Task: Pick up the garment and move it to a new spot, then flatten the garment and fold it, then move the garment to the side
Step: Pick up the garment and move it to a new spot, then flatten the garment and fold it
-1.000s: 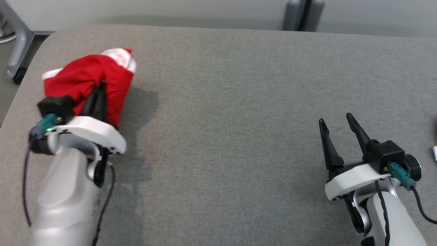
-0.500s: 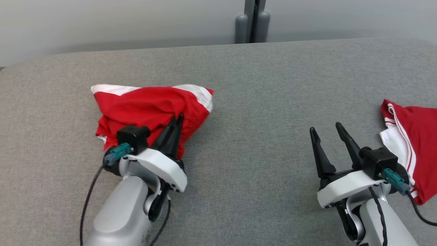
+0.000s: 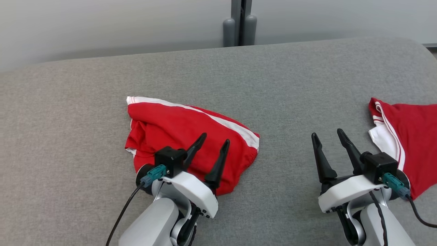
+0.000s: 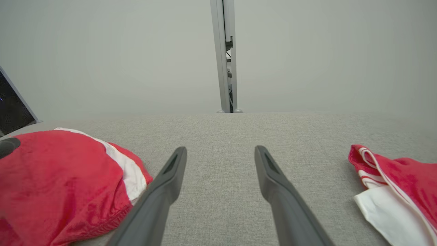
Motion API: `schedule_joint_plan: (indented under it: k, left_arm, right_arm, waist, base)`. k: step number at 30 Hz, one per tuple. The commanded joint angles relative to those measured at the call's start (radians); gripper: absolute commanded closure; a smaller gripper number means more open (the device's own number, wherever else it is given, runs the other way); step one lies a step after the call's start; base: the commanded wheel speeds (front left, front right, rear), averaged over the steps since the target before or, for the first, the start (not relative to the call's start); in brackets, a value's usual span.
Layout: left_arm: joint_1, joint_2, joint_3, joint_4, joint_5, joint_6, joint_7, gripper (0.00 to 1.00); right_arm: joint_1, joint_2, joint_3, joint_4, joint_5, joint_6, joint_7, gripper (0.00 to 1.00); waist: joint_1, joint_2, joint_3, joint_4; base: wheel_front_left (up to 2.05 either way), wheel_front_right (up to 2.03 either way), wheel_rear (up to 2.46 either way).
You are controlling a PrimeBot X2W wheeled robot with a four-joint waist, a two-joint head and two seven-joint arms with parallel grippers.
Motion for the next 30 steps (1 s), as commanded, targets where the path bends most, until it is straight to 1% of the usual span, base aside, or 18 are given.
schedule_joint_plan:
  k: [1, 5, 9, 14, 17, 22, 27, 30]
  left_arm:
    - [0.023, 0.007, 0.018, -0.005, 0.021, 0.013, -0.001, 0.0]
    - [0.058, 0.007, 0.083, 0.005, 0.089, 0.035, -0.002, 0.0]
    - [0.114, 0.012, 0.192, 0.006, 0.152, 0.058, -0.001, 0.0]
    - [0.205, 0.034, 0.337, -0.024, 0.222, 0.07, -0.001, 0.0]
    - [0.264, 0.046, 0.417, -0.051, 0.267, 0.07, -0.002, 0.0]
    - [0.376, 0.05, 0.523, -0.074, 0.326, 0.059, -0.001, 0.0]
    - [0.457, 0.039, 0.596, -0.086, 0.368, 0.041, -0.001, 0.0]
    - [0.474, 0.03, 0.621, -0.085, 0.379, 0.034, -0.002, 0.0]
  right_arm:
    - [0.011, -0.004, 0.0, 0.005, 0.008, 0.0, -0.005, 0.0]
    - [0.017, -0.005, 0.009, 0.018, 0.013, 0.0, -0.005, 0.0]
    - [0.018, -0.005, 0.016, 0.031, 0.02, 0.0, -0.005, 0.0]
    - [0.027, -0.006, 0.016, 0.043, 0.025, 0.0, -0.005, 0.0]
    - [0.042, -0.005, 0.016, 0.048, 0.025, 0.0, -0.005, 0.0]
    - [0.079, -0.006, 0.012, 0.059, 0.031, 0.0, -0.005, 0.0]
    - [0.121, -0.005, 0.008, 0.075, 0.026, 0.0, -0.005, 0.0]
    - [0.132, -0.005, 0.005, 0.078, 0.018, 0.0, -0.005, 0.0]
  waist:
    - [0.0, -0.0001, -0.004, 0.014]
    - [0.0, -0.0001, -0.013, 0.051]
    - [0.0, -0.0001, -0.026, 0.086]
    - [0.0, -0.0001, -0.053, 0.113]
    - [0.0, -0.0001, -0.077, 0.118]
    - [0.0, -0.0001, -0.127, 0.106]
    - [0.0, -0.0001, -0.151, 0.09]
    - [0.0, -0.0001, -0.152, 0.084]
  base:
    - [0.0, 0.0, 0.0]
    - [0.0, 0.0, 0.0]
    - [0.0, 0.0, 0.0]
    - [0.0, 0.0, 0.0]
    - [0.0, 0.0, 0.0]
    - [0.0, 0.0, 0.0]
    - [0.0, 0.0, 0.0]
    - [0.0, 0.0, 0.0]
